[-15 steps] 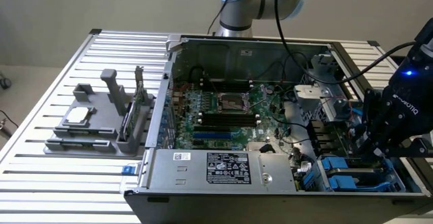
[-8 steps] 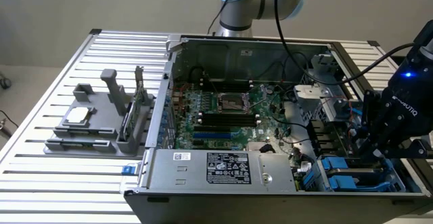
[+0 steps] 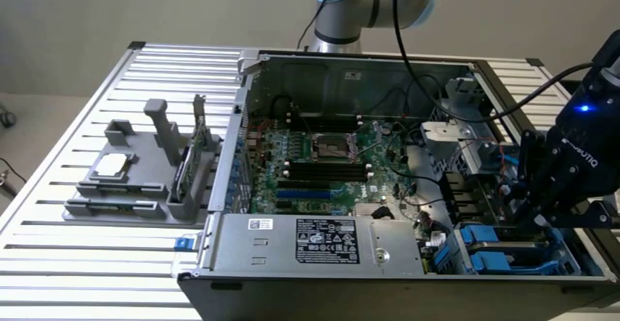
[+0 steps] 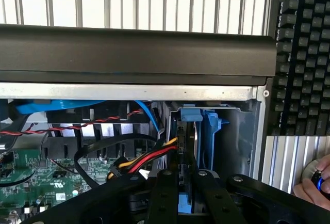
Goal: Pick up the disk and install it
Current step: 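Insert the first disk wire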
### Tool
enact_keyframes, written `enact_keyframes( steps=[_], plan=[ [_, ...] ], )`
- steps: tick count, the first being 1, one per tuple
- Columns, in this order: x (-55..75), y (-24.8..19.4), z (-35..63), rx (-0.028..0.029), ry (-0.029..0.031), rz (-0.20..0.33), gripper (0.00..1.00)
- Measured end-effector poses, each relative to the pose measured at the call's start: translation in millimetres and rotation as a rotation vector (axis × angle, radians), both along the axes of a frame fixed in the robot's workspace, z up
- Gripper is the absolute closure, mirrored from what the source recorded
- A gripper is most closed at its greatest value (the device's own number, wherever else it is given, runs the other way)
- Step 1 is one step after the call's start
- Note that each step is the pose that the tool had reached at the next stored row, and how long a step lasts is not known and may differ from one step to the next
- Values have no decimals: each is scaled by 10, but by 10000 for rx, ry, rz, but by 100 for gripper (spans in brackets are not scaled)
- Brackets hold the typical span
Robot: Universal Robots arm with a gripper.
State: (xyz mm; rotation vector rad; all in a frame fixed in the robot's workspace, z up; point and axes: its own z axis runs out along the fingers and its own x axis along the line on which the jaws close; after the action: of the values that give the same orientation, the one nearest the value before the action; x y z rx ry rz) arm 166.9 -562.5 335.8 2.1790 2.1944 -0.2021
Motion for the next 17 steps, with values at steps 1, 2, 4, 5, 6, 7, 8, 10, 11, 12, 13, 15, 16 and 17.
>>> enact_keyframes(
  steps=[1,2,4,5,6,7,8,10,11,12,13,15,16,17],
  plan=[
    [0,-1,-1,0,0,0,83],
    [2,-2,-3,0,0,-2,83],
    [6,-4,-6,0,0,-6,83],
    [9,-4,-7,0,-1,-9,83],
    [11,-4,-9,0,0,-13,83],
    [12,-5,-10,-2,-1,-16,83],
    [13,-6,-11,-3,0,-18,83],
    [14,-8,-17,1,0,-19,83],
    [14,-10,-21,3,-1,-21,83],
    [14,-12,-25,1,-1,-21,83],
    [14,-15,-30,1,-1,-23,83],
    [14,-17,-42,2,0,-27,83],
    [14,-18,-45,-4,-1,-28,83],
    [14,-20,-48,-6,-1,-31,83]
  ],
)
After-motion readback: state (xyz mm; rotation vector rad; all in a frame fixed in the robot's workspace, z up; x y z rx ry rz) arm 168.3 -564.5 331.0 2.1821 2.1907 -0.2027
